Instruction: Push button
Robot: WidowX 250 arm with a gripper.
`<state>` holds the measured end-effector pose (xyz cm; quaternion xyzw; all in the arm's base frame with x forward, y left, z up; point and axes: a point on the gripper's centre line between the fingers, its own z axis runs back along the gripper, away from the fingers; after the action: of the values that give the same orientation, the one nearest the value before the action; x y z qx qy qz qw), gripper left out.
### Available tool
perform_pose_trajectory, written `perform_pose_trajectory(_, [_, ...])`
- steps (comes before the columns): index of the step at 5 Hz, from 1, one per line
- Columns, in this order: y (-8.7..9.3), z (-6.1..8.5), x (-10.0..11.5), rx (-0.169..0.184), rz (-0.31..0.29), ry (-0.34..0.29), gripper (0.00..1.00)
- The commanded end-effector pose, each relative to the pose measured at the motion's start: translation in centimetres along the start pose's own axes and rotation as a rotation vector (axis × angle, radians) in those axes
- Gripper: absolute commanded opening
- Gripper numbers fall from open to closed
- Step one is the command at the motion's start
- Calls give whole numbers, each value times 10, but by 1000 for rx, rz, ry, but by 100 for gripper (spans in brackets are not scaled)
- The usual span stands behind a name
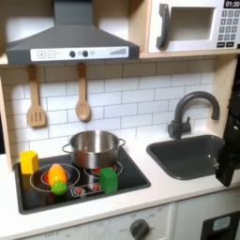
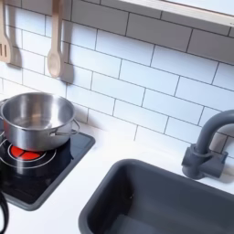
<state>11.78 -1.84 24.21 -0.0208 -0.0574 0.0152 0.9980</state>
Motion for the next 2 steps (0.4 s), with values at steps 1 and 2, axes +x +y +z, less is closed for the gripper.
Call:
perform_pose_trajectory(1, [10, 0, 13, 31, 20, -16, 100])
perform_pose_trajectory(2, [20, -3, 24, 56, 44, -22, 100])
